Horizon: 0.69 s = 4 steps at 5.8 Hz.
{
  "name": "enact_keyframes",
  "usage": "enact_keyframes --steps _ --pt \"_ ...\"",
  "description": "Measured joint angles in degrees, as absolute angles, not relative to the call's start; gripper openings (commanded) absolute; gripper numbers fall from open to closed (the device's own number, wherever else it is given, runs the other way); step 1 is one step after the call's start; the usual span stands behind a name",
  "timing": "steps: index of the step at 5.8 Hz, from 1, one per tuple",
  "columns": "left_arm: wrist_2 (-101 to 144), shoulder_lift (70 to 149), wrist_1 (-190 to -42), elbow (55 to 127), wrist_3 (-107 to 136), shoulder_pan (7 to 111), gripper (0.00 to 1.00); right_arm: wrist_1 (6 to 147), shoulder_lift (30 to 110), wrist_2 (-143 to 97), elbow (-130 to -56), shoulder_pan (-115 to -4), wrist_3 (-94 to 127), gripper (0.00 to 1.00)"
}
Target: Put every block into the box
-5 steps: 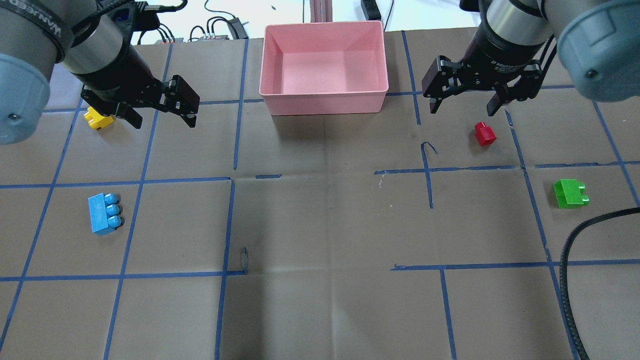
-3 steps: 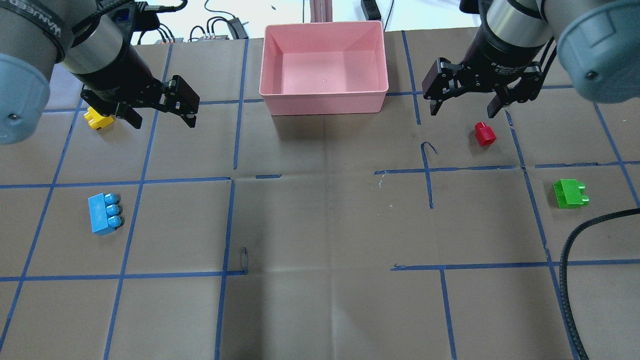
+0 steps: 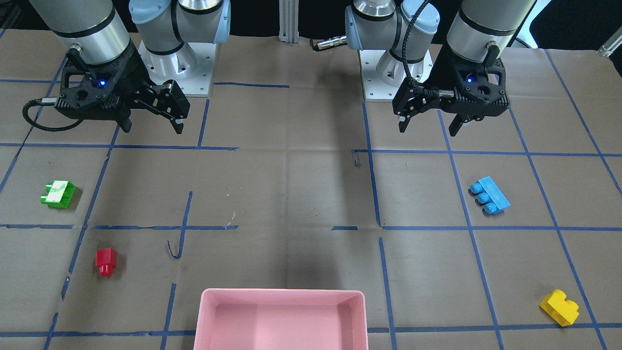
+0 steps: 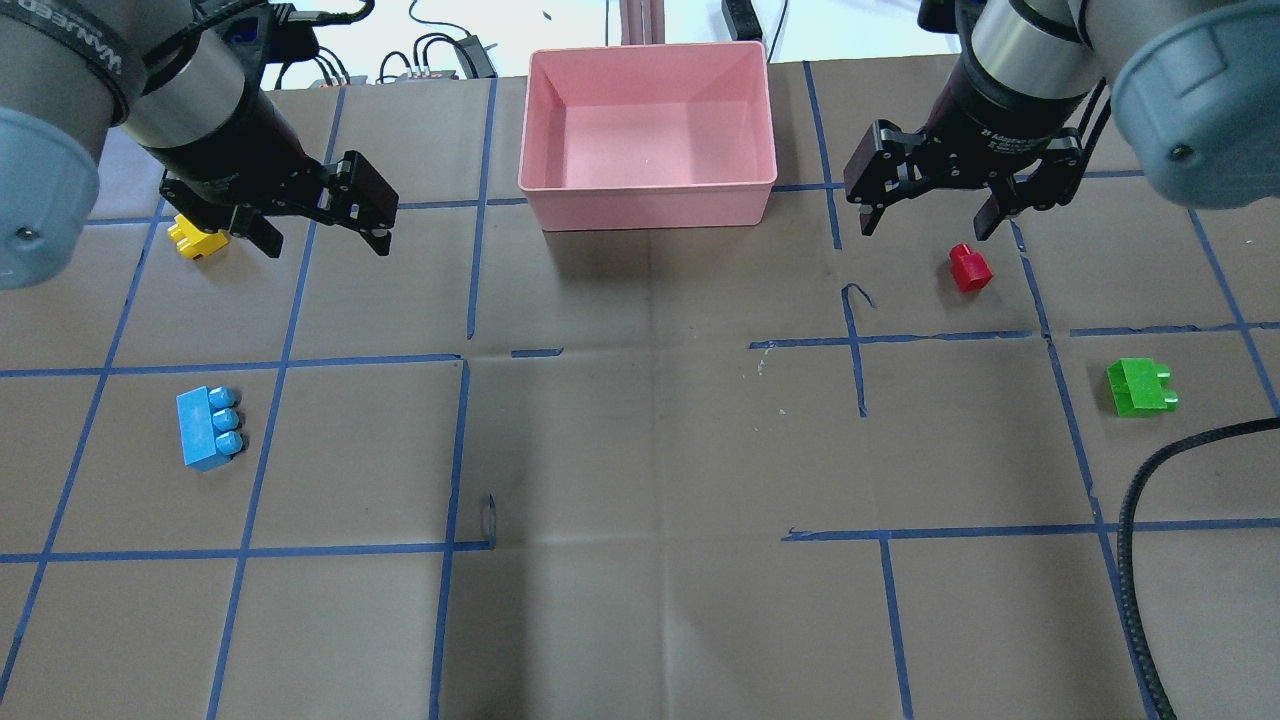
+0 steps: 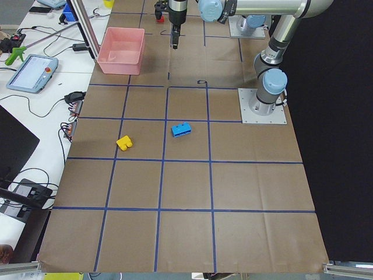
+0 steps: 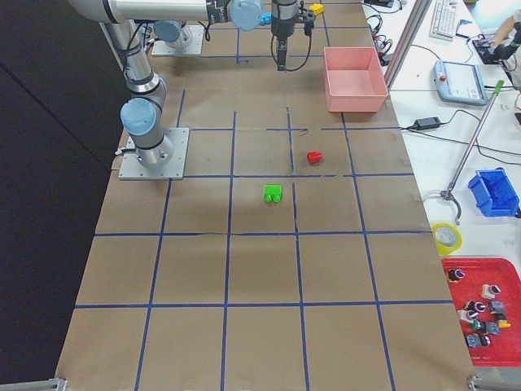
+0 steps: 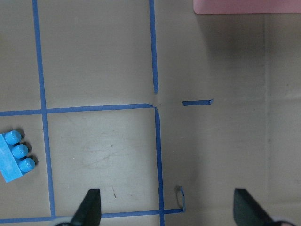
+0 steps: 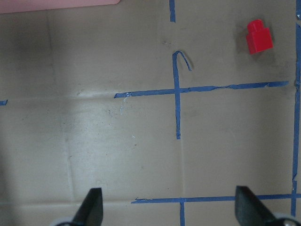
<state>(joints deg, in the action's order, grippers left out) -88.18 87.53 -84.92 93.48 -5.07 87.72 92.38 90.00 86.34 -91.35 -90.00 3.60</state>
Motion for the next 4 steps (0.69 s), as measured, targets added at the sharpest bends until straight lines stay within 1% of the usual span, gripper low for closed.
enact_keyframes --steps 2,4 --pt "-88.4 87.4 -85.0 93.2 -5.1 87.5 1.0 92.3 90.0 86.4 -91.4 -90.0 3.6 1.0" --pt "-88.4 87.1 -85.2 92.4 -5.2 83.8 1.0 92.2 90.0 86.8 -91.8 -90.0 3.4 1.0"
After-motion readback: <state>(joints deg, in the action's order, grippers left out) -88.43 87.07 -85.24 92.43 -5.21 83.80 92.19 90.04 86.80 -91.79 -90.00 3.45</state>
